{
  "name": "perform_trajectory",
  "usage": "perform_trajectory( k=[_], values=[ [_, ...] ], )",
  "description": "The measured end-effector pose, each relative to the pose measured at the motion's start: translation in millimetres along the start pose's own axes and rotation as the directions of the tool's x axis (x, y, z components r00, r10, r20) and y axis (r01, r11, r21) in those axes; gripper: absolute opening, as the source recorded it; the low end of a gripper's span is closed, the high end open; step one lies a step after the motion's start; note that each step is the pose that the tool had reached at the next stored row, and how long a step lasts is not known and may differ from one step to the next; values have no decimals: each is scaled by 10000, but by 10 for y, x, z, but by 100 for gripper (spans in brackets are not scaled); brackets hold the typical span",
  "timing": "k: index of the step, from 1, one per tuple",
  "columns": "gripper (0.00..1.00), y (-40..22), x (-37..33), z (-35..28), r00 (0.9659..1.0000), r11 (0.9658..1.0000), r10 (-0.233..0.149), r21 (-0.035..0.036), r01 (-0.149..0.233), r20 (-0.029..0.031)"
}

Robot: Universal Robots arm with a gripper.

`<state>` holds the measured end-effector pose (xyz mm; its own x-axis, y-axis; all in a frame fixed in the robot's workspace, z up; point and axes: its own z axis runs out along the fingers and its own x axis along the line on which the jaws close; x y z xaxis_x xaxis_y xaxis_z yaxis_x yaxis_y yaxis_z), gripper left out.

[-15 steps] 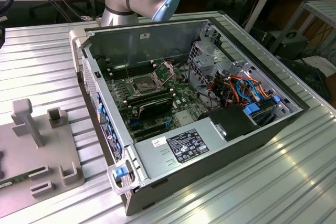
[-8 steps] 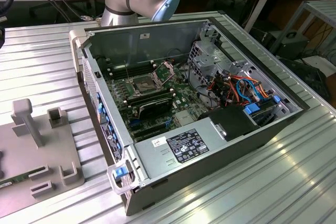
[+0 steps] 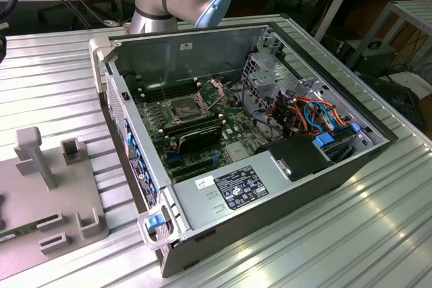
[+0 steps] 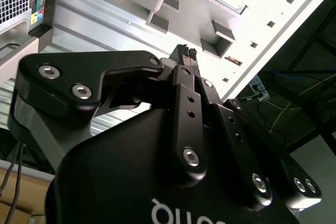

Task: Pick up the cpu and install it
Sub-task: 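Reach for the cpu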

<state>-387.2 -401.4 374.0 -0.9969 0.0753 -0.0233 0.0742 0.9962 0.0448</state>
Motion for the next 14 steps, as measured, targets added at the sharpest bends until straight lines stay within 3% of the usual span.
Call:
perform_trajectory(
  k=[14],
  values=[
    [11,-9,1,44,10000,10000,0,-2,0,2]
  ],
)
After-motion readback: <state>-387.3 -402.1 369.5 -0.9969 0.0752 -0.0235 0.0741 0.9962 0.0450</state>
